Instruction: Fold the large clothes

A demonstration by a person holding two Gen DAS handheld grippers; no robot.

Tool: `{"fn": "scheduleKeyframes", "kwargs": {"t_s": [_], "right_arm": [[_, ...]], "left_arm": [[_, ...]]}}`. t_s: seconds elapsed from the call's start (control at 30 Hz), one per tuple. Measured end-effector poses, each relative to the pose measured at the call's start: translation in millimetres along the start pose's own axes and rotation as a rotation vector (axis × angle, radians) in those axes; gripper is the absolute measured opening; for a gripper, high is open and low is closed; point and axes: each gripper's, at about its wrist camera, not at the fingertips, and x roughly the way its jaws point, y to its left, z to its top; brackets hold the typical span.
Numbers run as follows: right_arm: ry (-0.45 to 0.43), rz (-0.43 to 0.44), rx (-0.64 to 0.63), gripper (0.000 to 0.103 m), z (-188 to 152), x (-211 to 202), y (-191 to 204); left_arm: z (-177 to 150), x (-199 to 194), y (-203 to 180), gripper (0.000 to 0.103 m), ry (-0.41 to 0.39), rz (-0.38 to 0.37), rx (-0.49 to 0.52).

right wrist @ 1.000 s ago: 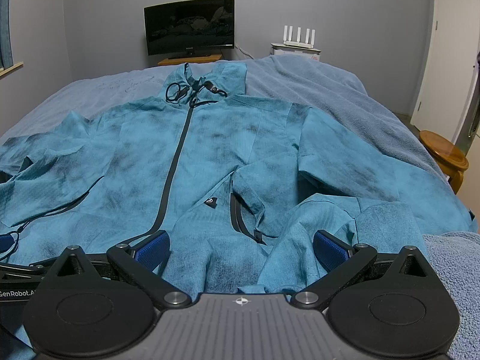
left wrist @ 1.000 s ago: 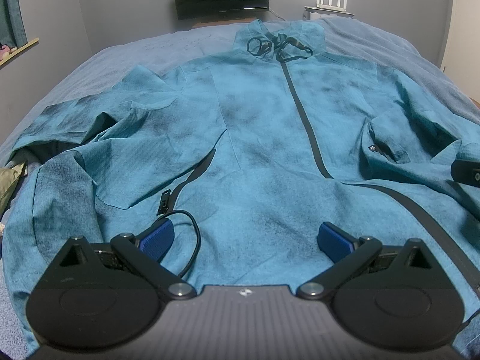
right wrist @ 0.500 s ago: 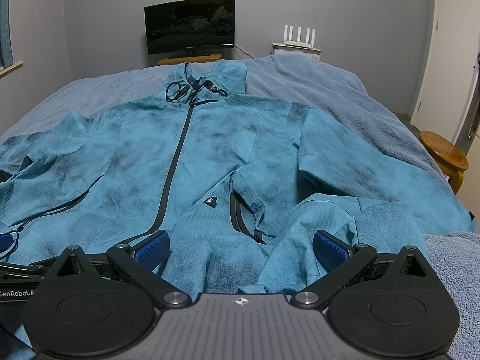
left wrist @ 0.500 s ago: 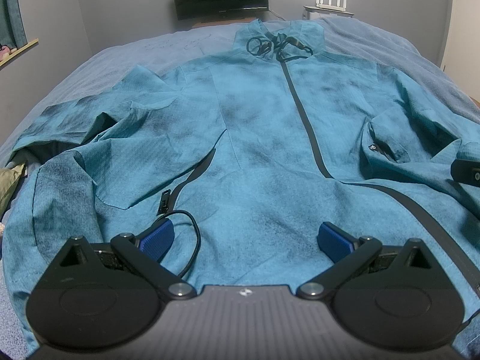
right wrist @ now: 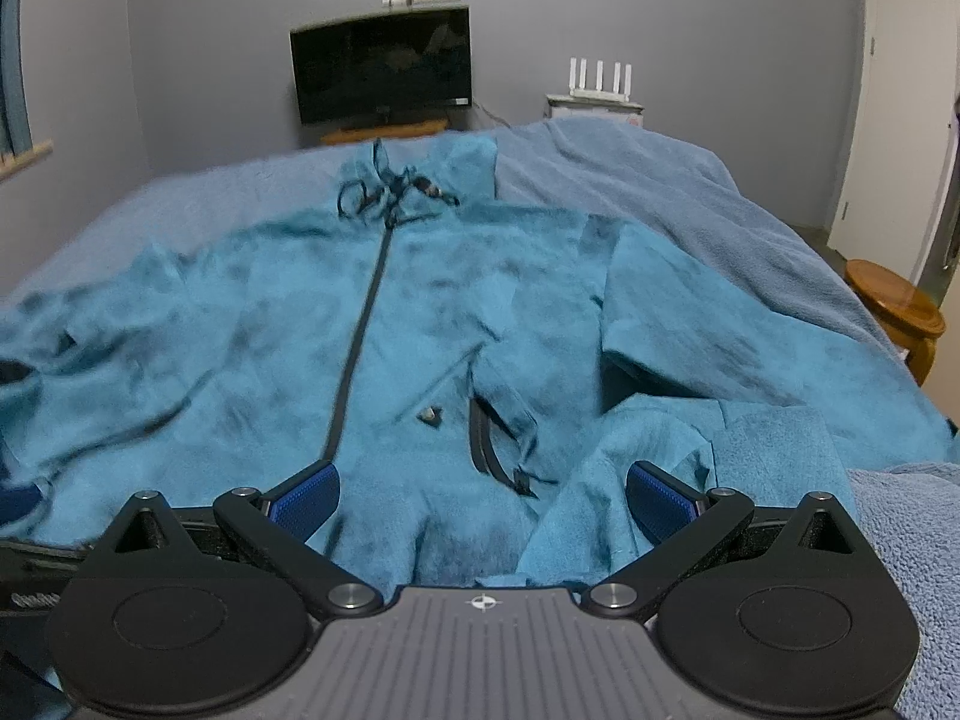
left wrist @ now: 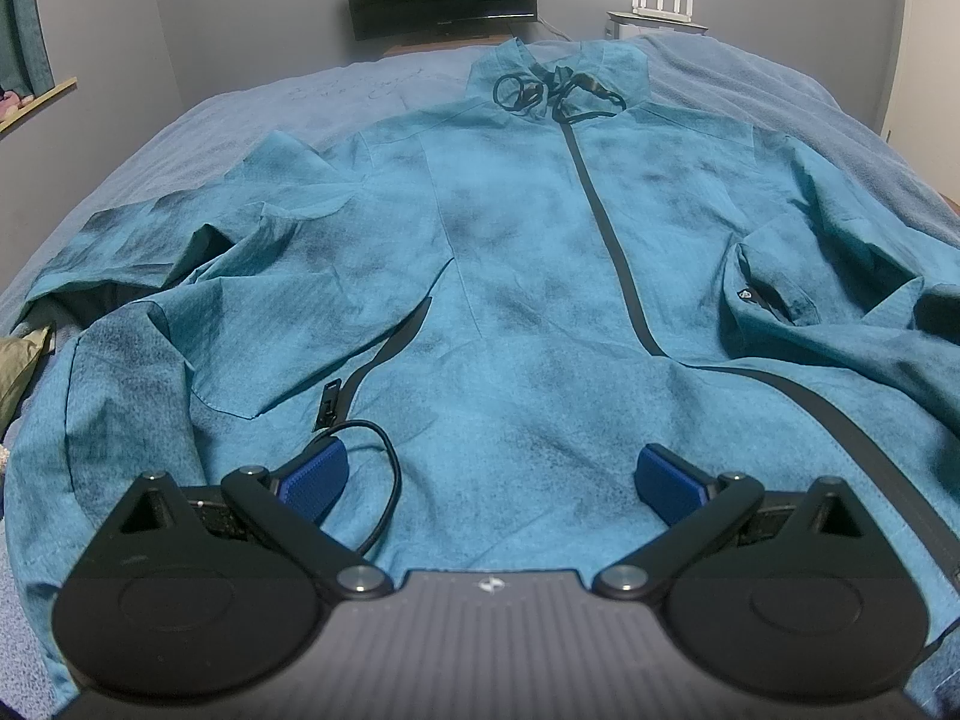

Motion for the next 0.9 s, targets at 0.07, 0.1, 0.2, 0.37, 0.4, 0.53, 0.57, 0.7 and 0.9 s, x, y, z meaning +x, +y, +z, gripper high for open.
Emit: {"fn": "scheduleKeyframes", "kwargs": {"t_s": [0.07, 0.1, 0.2, 0.37, 0.4, 0.53, 0.57, 0.7, 0.9], "right_arm": [[-0.048, 0.039, 0.035, 0.103, 0.9, -6.5, -4.9], [-0.075, 0.054, 0.052, 0.103, 2.4, -10.7, -7.6], [-0.172, 0.095, 0.088, 0.103, 8.6, -26.6, -18.7], [-0.382, 0.062, 0.055, 0.103, 24.0, -52.6, -36.2], [-0.424, 0.053, 0.051, 0.103, 26.6, -56.2, -41.0], [-0.423, 0.034, 0.123, 0.103, 45.9, -50.2, -77.4], [-0.385, 0.036, 0.168, 0.103, 51.7, -43.9, -91.5], [-0.282, -0.042, 0.398, 0.103, 63.4, -19.4, -171.9], [-0.128, -0.179, 0.936, 0.098, 31.7, 1.8, -326.4]], "left_arm": [[0.9, -0.9, 0.4, 0.103, 0.011, -0.006, -0.004], [2.2, -2.2, 0.7, 0.103, 0.016, -0.01, -0.006], [13.3, -24.2, 3.6, 0.103, -0.064, -0.044, 0.016], [51.3, -53.9, 10.4, 0.103, -0.263, -0.057, 0.048], [60.0, -53.8, 13.1, 0.103, -0.293, -0.076, 0.038], [84.9, -33.8, 16.3, 0.103, -0.396, -0.12, 0.019], [92.7, -26.7, 14.5, 0.103, -0.391, -0.13, 0.028], [112.5, 19.6, 4.9, 0.103, -0.23, -0.093, 0.072], [84.3, 66.6, 5.9, 0.103, -0.168, -0.01, 0.11]]}}
